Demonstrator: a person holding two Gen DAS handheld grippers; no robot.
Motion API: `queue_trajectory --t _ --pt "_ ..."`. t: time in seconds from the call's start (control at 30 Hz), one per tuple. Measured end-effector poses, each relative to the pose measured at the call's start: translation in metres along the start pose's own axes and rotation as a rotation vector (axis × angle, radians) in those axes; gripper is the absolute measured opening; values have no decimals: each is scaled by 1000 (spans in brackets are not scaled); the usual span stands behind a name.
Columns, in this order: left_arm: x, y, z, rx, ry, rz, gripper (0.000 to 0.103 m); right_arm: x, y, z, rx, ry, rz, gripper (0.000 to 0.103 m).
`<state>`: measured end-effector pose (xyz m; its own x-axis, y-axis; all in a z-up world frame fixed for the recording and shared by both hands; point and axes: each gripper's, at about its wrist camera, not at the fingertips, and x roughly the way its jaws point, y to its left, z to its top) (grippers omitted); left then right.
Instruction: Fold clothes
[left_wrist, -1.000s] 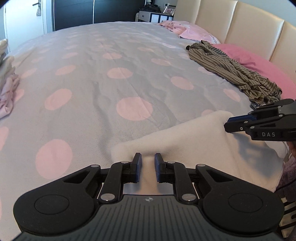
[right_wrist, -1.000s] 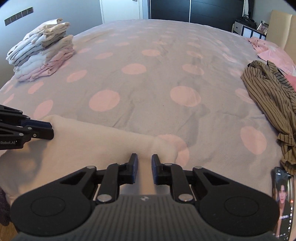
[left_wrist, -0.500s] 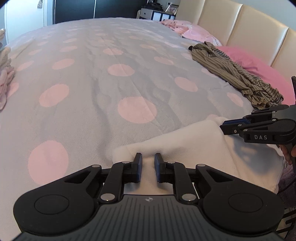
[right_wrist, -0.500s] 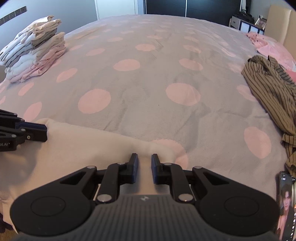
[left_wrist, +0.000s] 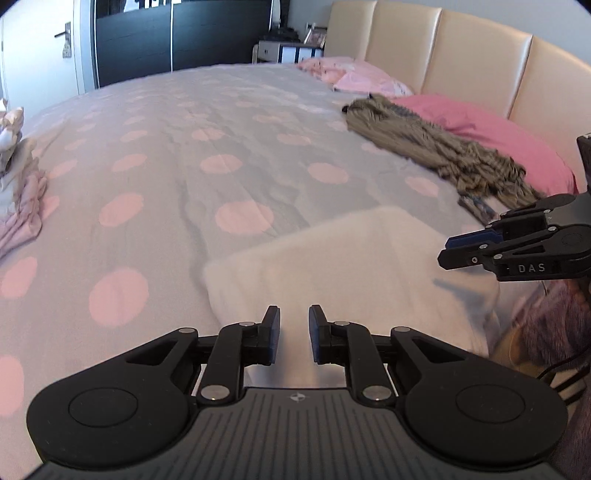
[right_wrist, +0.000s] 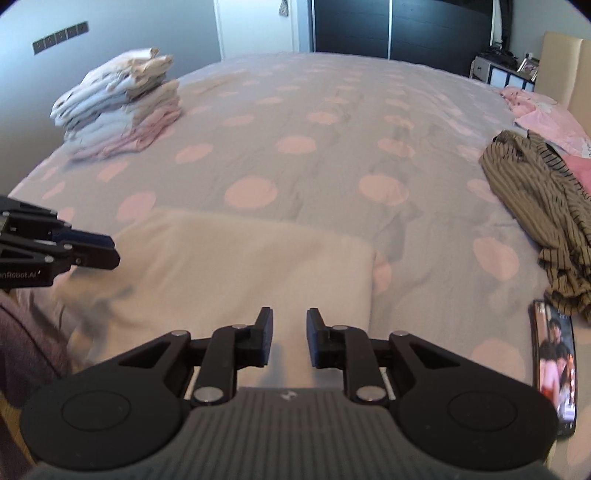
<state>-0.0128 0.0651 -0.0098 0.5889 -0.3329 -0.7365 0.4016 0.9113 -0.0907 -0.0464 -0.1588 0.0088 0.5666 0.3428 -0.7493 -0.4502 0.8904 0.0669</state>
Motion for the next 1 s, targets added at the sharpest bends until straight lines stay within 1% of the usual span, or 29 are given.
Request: queue_trajectory --t 0.07,0.13,0.23,0.33,0.37,0.5,0.57,0.63,0.67,0.73,0.8,0.83,0.87,0.9,0.93,1.0 --pt "-1 -5 -7 3 28 -15 14 0 5 -9 0 35 24 28" --pt "-2 -12 -12 29 44 -43 14 1 11 -16 -17 65 49 30" --pt "3 -23 -18 70 80 -70 14 6 24 -27 -95 105 39 30" --pt "25 -25 -28 76 204 -46 14 14 27 -36 -113 153 49 30" --pt "28 -23 -30 67 221 -49 14 16 27 -38 -113 165 60 30" --pt "30 -19 -28 35 230 -59 15 17 21 -39 -92 176 84 30" --pt "28 -20 -27 37 230 -57 15 13 22 -38 -103 170 84 30" --pt "24 -20 -25 41 217 -59 15 9 24 -36 -125 161 81 31" --pt "20 -19 -22 36 197 -64 15 6 24 -34 -128 149 83 31" --pt "9 -15 -15 15 142 -68 19 -4 18 -26 -107 92 99 31" --pt "-2 -5 -8 -38 69 -50 28 -12 10 -17 -80 38 108 32" --pt "-7 3 -5 -74 36 -40 30 -14 2 -11 -55 18 95 34" --pt "-11 11 -2 -111 6 -30 38 -16 -5 -6 -29 -2 83 38" --pt "-13 20 0 -153 -14 -16 45 -18 -13 0 1 -18 68 38" --pt "-14 29 2 -196 -29 -3 46 -17 -23 6 38 -23 51 39" --pt "-10 48 3 -289 -24 4 46 -13 -42 13 109 -15 34 41"
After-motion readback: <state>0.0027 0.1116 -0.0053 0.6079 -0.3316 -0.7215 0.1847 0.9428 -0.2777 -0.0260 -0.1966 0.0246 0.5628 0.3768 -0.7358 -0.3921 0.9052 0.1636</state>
